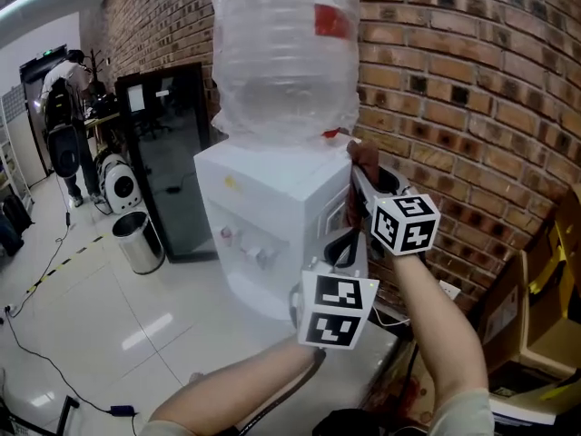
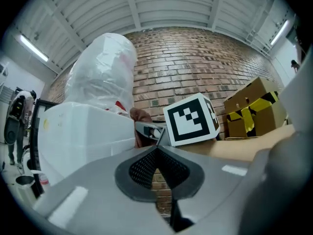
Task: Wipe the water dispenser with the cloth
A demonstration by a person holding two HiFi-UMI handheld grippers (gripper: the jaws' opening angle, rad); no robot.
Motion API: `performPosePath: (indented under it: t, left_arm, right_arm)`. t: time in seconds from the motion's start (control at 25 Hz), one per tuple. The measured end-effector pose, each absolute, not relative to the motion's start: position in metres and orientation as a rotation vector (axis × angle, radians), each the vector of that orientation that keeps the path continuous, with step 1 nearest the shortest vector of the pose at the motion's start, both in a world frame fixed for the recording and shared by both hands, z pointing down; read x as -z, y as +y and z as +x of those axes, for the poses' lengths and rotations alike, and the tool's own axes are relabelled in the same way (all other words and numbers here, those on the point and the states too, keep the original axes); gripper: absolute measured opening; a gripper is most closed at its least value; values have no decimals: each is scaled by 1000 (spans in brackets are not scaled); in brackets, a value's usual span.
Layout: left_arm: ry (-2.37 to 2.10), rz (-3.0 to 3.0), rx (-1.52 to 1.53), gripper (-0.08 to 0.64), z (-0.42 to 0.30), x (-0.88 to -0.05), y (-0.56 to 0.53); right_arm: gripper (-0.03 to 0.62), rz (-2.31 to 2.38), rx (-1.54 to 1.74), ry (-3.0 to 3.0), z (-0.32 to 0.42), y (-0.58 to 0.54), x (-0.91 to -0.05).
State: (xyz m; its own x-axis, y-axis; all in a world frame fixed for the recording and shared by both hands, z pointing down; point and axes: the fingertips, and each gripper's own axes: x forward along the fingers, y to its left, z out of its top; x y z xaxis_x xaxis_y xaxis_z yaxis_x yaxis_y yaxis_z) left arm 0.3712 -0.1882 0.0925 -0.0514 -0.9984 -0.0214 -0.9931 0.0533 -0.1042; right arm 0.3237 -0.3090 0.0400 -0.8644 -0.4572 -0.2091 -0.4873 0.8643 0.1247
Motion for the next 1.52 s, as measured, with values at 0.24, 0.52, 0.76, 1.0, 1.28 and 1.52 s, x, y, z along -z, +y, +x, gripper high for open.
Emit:
performPosePath:
  t: [0.24,0.52,0.76,1.0,1.28,1.52]
  left_arm:
    - [2270,-2156,106,0,366,-138,-186]
    - [2285,-2216,272,0,370,-238,-178]
    - [2329,-2323,398,0,376,-337,-162]
    - [2322,-2401,485,0,372,-398,-162]
    - [2290,-2499,539,0,371,-428,-159]
    - [2288,-2490,568,0,371,-436,-157]
  right_arm:
    - [104,-785,-233,2935,323,-319,-106]
    - [103,-833,-184,3031,317,-327,-209]
    - [100,-896,-71,3053,321,-323,-303]
    - [101,-1000,16,3163,324,-329,-399]
    - [100,-1178,275,3268,326,-336,-522]
    - [100,-1216,602,3340,320,-311,-613]
